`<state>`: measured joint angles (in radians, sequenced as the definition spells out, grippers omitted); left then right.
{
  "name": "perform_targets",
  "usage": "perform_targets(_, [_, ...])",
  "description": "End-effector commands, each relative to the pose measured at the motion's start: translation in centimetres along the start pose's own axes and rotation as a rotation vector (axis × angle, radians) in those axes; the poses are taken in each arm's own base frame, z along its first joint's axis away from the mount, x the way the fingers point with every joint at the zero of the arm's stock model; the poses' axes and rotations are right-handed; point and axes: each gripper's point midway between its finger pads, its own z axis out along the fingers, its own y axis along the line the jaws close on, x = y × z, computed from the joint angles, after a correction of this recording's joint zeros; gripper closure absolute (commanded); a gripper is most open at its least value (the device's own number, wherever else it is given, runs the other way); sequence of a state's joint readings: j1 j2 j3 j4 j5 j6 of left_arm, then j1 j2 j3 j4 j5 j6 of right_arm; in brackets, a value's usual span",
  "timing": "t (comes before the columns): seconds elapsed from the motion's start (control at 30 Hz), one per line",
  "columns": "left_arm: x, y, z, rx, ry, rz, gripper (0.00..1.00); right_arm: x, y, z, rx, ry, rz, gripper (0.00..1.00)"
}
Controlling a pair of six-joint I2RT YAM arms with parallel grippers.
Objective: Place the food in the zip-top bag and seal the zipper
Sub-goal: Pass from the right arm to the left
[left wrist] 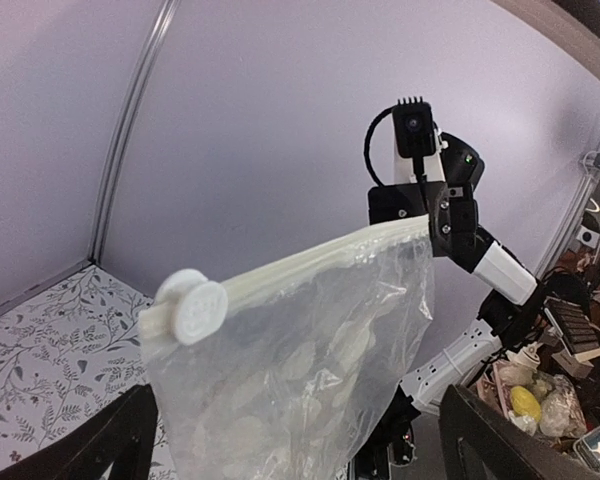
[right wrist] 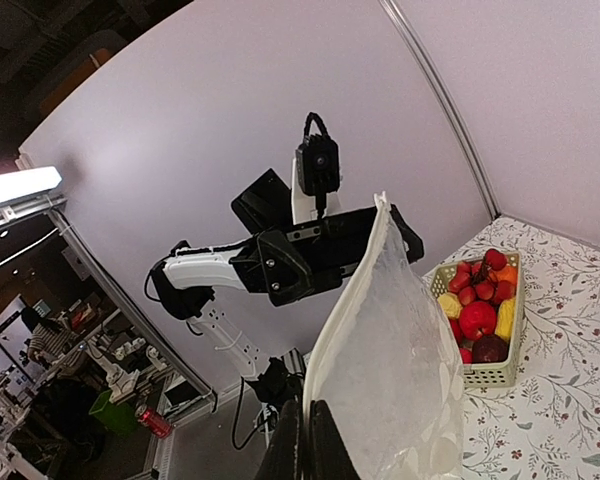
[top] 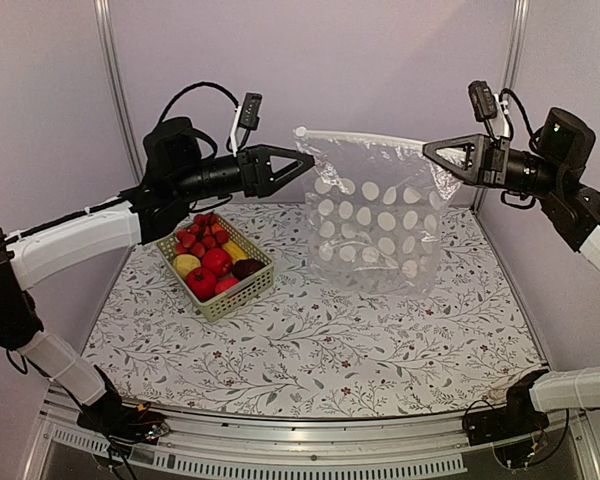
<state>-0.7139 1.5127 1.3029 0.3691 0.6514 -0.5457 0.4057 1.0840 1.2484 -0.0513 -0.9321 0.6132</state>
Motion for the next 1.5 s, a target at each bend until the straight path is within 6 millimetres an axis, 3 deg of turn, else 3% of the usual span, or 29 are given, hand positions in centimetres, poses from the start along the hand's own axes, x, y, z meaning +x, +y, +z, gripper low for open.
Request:
perform_targets(0.0, [0.4, -0.5, 1.2, 0.036, 0.013, -0.019, 0.09, -0.4, 1.4, -0.1, -0.057, -0.017, -0.018, 1.0])
perform_targets(0.23, [0.7, -0.1, 1.3, 0.027, 0.007, -0.028, 0.45, -0.1, 1.1, -0.3, -0.039, -0.027, -0.016, 1.0])
perform_targets(0.43, [0.1, -0.4, 1.0, 0.031, -0.028, -0.011, 0.5, 0.7, -0.2, 0.0, -0.019, -0.015, 0.008, 1.0])
perform_targets(0.57, [-0.1, -0.3, 0.9, 0.024, -0.032, -0.005, 0.68, 1.0, -0.6, 0.1, -0.012, -0.012, 0.014, 1.0])
perform_targets(0.73, [0.4, 0.0, 1.1, 0.018, -0.02, -0.02, 0.97, 1.1, -1.4, 0.1, 0.016, -0.022, 0.011, 1.0])
perform_targets(0.8, [0.6, 0.0, 1.0, 0.015, -0.015, -0.022, 1.0, 1.3, -2.2, 0.2, 0.041, -0.027, 0.018, 0.98])
perform_targets(0.87, [1.1, 0.3, 0.8, 0.003, -0.004, -0.021, 1.0, 1.6, -3.5, 0.2, 0.088, -0.038, 0.038, 0.83])
perform_targets(0.93, [1.7, 0.7, 0.5, -0.028, 0.015, -0.014, 1.0, 2.2, -5.3, 0.1, 0.16, -0.038, 0.055, 0.61])
perform_targets(1.0, [2.5, 1.3, 0.1, -0.071, 0.049, -0.005, 1.0, 3.0, -7.3, -0.3, 0.256, -0.032, 0.065, 0.31])
perform_targets(1.07, [3.6, 2.1, -0.2, -0.115, 0.097, 0.005, 1.0, 3.8, -9.5, -1.2, 0.381, -0.024, 0.05, 0.12])
perform_targets(1.17, [5.4, 2.6, -0.6, -0.158, 0.171, 0.017, 1.0, 4.6, -11.8, -2.6, 0.531, 0.001, 0.028, 0.02])
perform_targets(1.27, [7.3, 2.0, -0.6, -0.154, 0.239, 0.026, 1.0, 5.6, -12.7, -3.1, 0.595, 0.08, 0.011, 0.01])
perform_targets(1.37, [9.2, 1.3, 0.0, -0.119, 0.296, 0.015, 1.0, 7.3, -12.8, -2.2, 0.566, 0.178, 0.023, 0.01])
perform_targets(1.47, [11.2, 0.7, 0.6, -0.08, 0.359, -0.022, 1.0, 8.8, -11.6, -0.3, 0.473, 0.247, 0.044, 0.03])
